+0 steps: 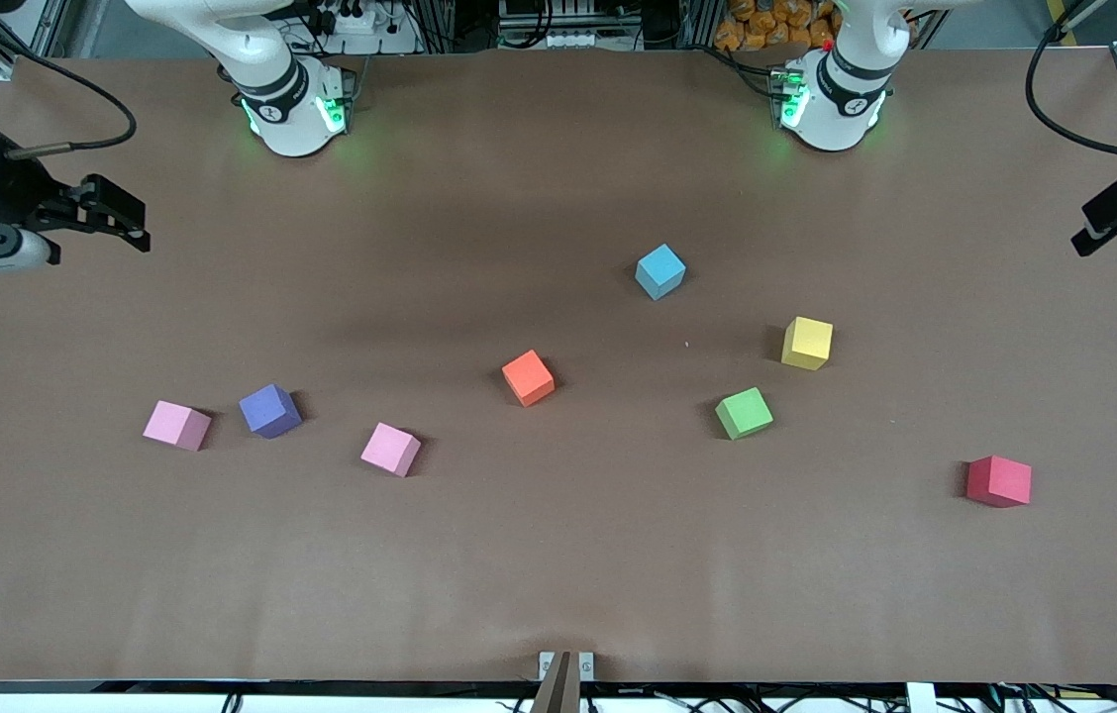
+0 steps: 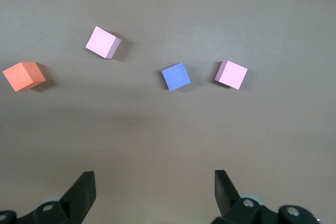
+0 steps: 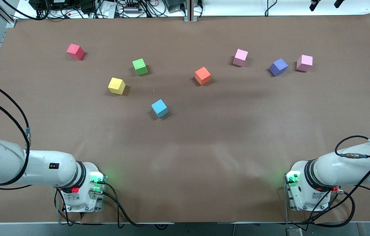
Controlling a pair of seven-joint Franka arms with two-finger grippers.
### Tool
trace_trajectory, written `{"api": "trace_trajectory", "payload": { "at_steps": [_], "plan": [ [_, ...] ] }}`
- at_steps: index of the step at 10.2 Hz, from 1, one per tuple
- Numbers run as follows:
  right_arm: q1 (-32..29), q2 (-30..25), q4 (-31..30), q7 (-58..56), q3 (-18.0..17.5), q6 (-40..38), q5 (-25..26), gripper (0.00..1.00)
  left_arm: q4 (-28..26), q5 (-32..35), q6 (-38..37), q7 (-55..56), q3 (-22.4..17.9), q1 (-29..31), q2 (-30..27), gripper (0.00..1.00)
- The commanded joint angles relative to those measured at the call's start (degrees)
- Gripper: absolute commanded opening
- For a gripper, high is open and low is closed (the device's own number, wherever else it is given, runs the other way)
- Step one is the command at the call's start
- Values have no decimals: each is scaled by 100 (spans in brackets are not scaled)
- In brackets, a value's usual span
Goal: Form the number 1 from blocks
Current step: 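Lower the left gripper to the green cube while the right gripper nears purple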
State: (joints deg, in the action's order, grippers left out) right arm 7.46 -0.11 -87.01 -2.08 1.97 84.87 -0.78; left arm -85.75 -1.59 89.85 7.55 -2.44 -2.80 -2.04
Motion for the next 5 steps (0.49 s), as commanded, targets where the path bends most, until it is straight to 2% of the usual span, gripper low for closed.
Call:
{"api": "trace_trajectory", "payload": {
  "at_steps": [1,4,5],
  "plan": [
    [-16,-261,-35,-47,-47,-84,-81,100,32,-122,-117,-60,42,16,-42,100],
    [-42,-244,-26,-38,-30,-15,-81,100,-20,-87,-152,-34,42,-10,124,100],
    [-42,-235,-18,-38,-30,12,-89,100,-30,-96,-152,-16,42,-106,395,100]
  ]
}}
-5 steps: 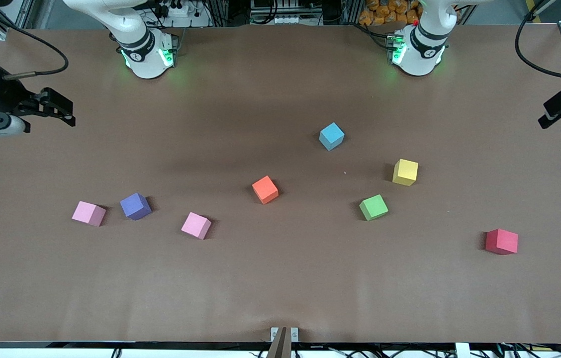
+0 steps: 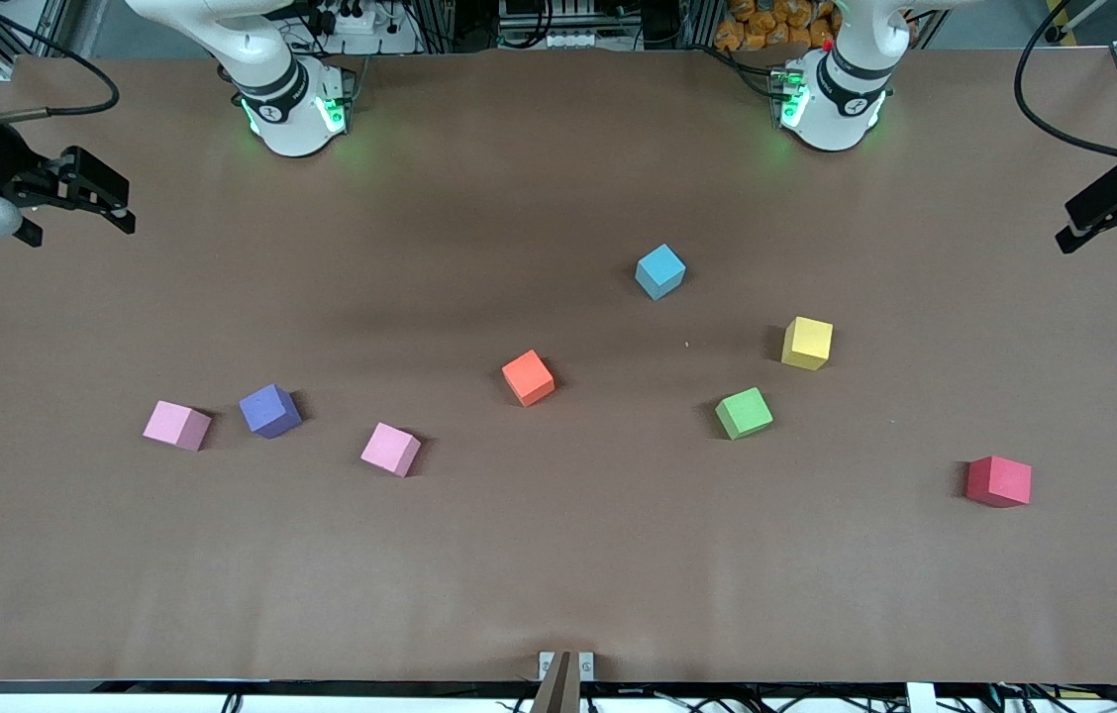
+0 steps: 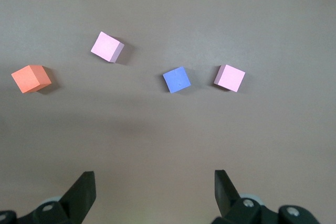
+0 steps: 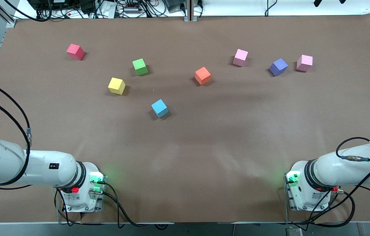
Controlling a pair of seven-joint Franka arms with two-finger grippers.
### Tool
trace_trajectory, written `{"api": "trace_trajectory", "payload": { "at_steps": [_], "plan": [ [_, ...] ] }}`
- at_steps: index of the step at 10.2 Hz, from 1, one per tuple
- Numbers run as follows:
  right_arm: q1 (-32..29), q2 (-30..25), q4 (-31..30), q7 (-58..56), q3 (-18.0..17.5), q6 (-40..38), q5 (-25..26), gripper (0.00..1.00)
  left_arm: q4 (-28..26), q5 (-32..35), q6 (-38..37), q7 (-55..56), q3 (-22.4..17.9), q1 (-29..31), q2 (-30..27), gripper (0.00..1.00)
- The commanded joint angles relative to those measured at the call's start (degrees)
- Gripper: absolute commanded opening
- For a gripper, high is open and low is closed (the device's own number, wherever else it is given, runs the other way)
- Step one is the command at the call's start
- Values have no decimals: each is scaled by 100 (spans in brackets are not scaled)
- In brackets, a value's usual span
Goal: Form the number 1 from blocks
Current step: 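Lower the left gripper to the green cube while the right gripper nears purple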
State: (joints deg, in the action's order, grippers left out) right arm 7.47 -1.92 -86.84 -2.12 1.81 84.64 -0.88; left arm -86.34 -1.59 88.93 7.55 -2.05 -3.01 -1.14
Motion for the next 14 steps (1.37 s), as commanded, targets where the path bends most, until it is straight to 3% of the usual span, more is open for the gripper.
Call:
{"api": "trace_trajectory", "payload": {
  "at_steps": [1,5,8,10,12,14],
  "plan": [
    [-35,-45,-34,-34,-14,35,-79,100,38,-113,-26,184,3,-295,594,100],
    [43,147,-104,-25,-23,166,-70,100,-58,-165,738,669,20,-806,1544,100],
    [88,569,-122,238,-23,167,-53,100,-506,-456,1642,1360,159,-815,2028,100],
    [166,868,-253,483,-15,263,35,100,-498,-552,1732,1732,283,-780,2344,100],
    [-95,1236,-289,616,3,675,44,100,-498,-754,1811,1777,328,-815,2678,100],
    [-412,1579,-760,608,3,1410,44,100,-498,-807,2065,1829,538,-789,3073,100]
  ]
}}
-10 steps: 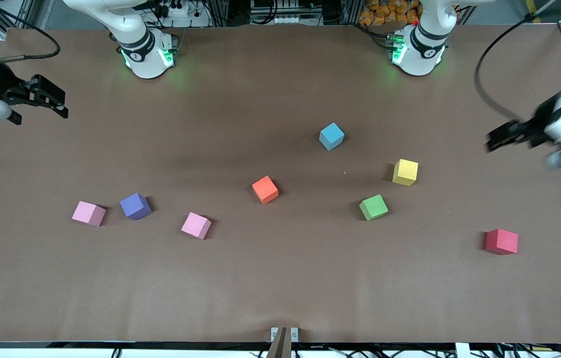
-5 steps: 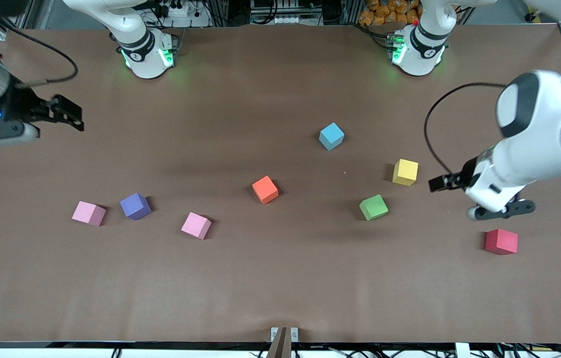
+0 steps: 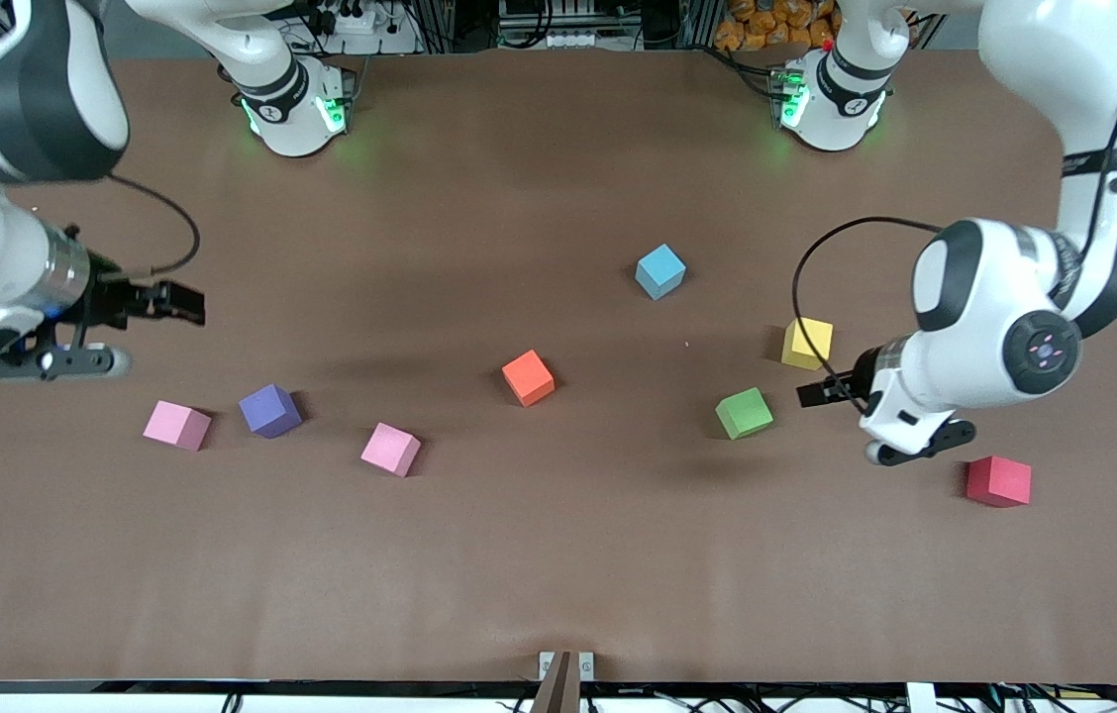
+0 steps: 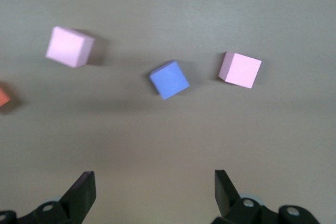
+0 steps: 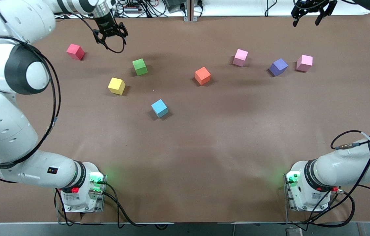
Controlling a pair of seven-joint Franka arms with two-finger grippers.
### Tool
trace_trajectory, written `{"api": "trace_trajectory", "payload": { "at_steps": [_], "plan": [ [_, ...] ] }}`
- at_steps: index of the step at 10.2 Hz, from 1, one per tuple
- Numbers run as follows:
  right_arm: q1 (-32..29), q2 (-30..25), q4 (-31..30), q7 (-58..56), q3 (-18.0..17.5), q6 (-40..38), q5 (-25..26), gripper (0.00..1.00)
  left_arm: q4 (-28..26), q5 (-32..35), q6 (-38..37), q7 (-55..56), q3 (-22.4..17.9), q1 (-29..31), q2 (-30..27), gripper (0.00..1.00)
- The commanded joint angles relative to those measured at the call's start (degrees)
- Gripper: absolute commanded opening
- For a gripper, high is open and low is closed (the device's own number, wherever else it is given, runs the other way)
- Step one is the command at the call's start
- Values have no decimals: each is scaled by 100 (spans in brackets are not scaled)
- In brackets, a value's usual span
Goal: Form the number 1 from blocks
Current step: 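Lower the left gripper to the green cube while the right gripper nears purple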
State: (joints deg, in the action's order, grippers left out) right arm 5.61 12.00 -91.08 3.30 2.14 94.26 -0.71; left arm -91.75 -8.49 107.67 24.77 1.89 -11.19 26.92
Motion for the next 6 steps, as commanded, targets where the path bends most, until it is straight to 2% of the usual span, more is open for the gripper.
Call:
{"api": "trace_trajectory", "payload": {
  "at_steps": [1,3,5,6],
  "plan": [
    [-296,346,-619,-13,-29,984,27,100,60,-118,323,98,240,47,401,100],
    [-341,794,-691,-642,-29,1575,27,100,69,-101,403,45,250,-23,507,100],
    [-263,769,-1330,-1032,-47,2304,27,100,78,-109,780,80,259,-154,744,100],
    [-27,743,-1560,-1111,-47,2568,36,100,87,-109,956,80,268,-207,893,100]
  ]
}}
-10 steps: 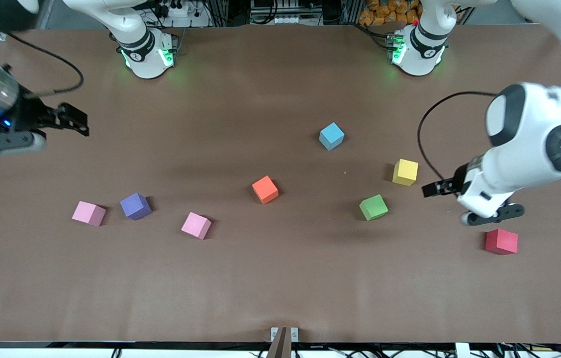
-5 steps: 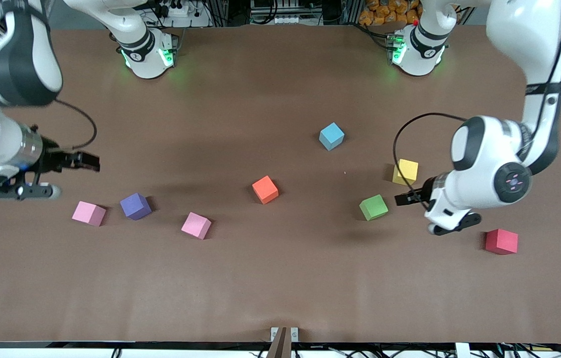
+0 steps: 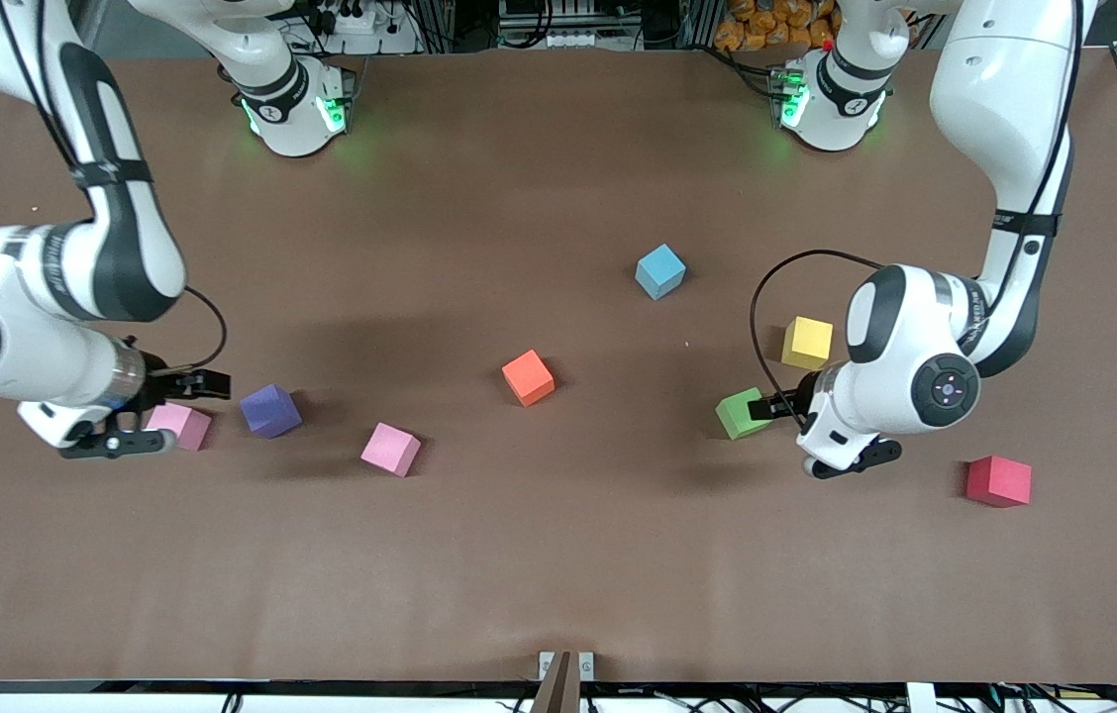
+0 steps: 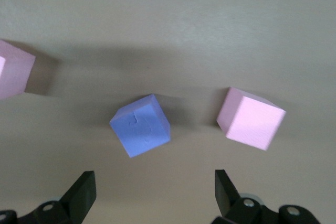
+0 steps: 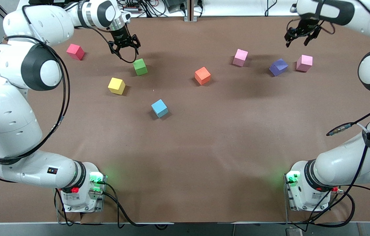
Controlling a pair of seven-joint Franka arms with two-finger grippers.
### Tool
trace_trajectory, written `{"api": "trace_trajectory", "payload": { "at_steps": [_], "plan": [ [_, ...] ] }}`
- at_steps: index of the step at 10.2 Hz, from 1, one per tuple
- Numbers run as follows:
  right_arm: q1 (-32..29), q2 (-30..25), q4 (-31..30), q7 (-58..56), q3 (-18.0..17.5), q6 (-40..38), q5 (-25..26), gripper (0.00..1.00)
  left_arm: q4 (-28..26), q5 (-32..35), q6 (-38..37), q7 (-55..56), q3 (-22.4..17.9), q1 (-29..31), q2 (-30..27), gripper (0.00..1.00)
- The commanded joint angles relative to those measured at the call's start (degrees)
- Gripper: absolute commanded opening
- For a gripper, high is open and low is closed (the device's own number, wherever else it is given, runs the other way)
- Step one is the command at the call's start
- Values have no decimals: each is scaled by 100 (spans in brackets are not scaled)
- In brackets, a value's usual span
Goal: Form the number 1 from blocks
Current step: 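Grasp green cube with the left gripper while the right gripper grasps purple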
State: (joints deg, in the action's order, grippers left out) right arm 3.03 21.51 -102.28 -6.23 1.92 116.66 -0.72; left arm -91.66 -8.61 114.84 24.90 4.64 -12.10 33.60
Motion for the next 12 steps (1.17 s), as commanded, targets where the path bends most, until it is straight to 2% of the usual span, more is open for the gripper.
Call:
{"api": "trace_trajectory", "payload": {
  "at_steps": [1,6,8,12],
  "plan": [
    [372,-217,-625,-298,-25,600,150,100,78,-105,432,85,-7,-143,322,100],
    [365,-191,-1724,-1151,-25,2042,265,100,78,-412,575,155,-7,-143,481,100],
    [321,-138,-1726,-1310,-25,2106,274,100,78,-536,653,260,-7,-135,499,100],
    [250,151,-1743,-1785,-25,2746,274,100,78,-562,733,270,-7,-82,613,100]
  ]
}}
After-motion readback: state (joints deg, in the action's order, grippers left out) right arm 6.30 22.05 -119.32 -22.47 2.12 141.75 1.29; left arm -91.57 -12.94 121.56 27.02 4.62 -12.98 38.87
